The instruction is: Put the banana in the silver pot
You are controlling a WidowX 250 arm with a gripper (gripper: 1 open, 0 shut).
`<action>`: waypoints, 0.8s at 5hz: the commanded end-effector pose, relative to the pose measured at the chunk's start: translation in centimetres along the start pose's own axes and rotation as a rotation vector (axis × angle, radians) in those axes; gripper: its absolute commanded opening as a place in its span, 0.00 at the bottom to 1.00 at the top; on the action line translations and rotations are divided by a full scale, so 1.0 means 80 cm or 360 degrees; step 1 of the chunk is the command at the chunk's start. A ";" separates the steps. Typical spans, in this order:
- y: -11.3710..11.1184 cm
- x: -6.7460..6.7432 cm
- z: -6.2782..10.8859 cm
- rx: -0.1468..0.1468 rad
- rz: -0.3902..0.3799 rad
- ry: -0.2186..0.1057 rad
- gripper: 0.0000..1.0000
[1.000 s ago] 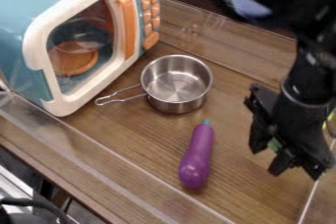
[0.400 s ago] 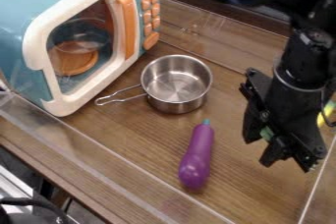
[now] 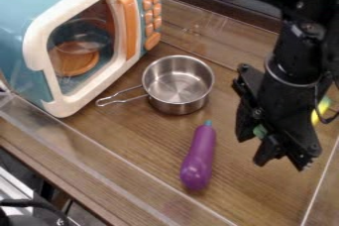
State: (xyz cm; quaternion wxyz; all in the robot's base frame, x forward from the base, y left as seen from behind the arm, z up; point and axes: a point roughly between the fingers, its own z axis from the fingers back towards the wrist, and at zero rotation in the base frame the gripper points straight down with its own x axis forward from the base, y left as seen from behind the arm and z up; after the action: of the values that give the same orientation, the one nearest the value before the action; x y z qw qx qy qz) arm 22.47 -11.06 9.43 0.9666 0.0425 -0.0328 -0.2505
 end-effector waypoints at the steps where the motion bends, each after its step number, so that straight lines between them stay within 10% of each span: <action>1: 0.005 0.019 0.009 0.0017 0.0102 -0.0062 0.00; 4: 0.007 0.006 0.013 0.0038 0.0231 -0.0039 0.00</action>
State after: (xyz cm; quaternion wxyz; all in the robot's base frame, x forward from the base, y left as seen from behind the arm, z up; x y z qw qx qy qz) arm 22.63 -10.83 9.31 0.9815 0.0536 -0.0273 -0.1816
